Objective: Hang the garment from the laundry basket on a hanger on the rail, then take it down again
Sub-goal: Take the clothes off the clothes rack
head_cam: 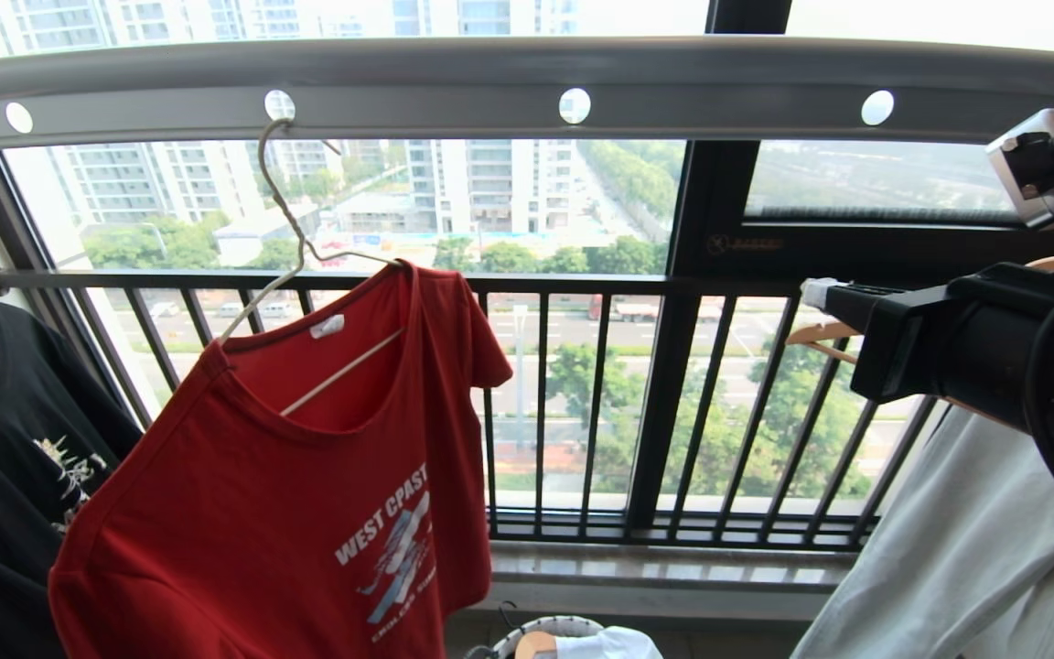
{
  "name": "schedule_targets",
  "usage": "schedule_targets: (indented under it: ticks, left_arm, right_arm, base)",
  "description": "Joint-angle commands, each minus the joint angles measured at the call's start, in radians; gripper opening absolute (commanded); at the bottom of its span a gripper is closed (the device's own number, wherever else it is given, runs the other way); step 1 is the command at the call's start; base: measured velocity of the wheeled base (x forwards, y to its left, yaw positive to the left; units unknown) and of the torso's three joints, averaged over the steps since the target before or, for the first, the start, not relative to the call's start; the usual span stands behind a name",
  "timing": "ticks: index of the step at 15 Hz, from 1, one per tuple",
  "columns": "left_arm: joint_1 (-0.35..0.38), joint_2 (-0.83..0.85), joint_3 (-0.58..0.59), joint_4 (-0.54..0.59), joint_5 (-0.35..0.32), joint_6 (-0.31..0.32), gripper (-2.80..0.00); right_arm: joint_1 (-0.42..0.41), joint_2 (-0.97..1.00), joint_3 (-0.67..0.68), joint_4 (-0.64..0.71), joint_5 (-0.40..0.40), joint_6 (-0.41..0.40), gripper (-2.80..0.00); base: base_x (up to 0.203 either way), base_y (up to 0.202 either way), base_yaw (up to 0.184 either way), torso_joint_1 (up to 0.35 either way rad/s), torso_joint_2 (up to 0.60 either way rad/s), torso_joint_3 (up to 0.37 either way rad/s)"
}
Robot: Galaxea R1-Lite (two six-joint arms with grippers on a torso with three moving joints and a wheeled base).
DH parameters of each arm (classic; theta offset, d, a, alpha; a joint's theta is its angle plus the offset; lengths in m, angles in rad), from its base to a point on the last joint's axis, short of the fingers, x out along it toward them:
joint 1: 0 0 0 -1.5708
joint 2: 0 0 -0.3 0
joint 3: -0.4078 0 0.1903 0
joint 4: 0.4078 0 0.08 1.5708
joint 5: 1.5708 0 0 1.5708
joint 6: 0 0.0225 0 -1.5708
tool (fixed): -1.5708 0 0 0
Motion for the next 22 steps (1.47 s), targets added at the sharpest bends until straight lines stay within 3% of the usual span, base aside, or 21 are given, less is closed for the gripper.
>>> schedule_targets:
  ticks: [1,5,9,12,15,19,22]
  left_arm:
    - [0.029,-0.020,0.005,0.000,0.006,0.003,-2.80]
    - [0.069,-0.100,0.011,-0.006,0.014,0.004,-2.80]
    - [0.135,-0.153,0.013,-0.007,0.014,0.005,-2.80]
    - [0.155,-0.214,0.060,-0.007,0.011,0.005,-2.80]
    - [0.155,-0.245,0.119,-0.007,0.010,0.005,-2.80]
    - [0.169,-0.321,0.162,-0.007,0.010,0.006,-2.80]
    - [0.212,-0.397,0.207,-0.009,0.008,0.043,-2.80]
  right_arm:
    - [-0.062,-0.110,0.027,-0.003,-0.016,-0.026,-2.80]
    - [-0.186,-0.204,0.029,-0.004,-0.054,-0.066,-2.80]
    - [-0.255,-0.333,0.047,0.016,-0.089,-0.080,-2.80]
    - [-0.296,-0.444,0.046,0.167,-0.105,-0.079,-2.80]
    - [-0.327,-0.520,0.042,0.229,-0.112,-0.080,-2.80]
    - [-0.355,-0.638,0.042,0.323,-0.174,-0.089,-2.80]
    - [-0.425,-0.758,0.006,0.450,-0.217,-0.108,-2.80]
  base:
    - [0.000,0.000,0.000,0.000,0.00,0.000]
    - [0.000,0.000,0.000,0.000,0.00,0.000]
    - [0.000,0.000,0.000,0.000,0.00,0.000]
    - [0.000,0.000,0.000,0.000,0.00,0.000]
    - [0.000,0.000,0.000,0.000,0.00,0.000]
    - [0.000,0.000,0.000,0.000,0.00,0.000]
    - [0.000,0.000,0.000,0.000,0.00,0.000]
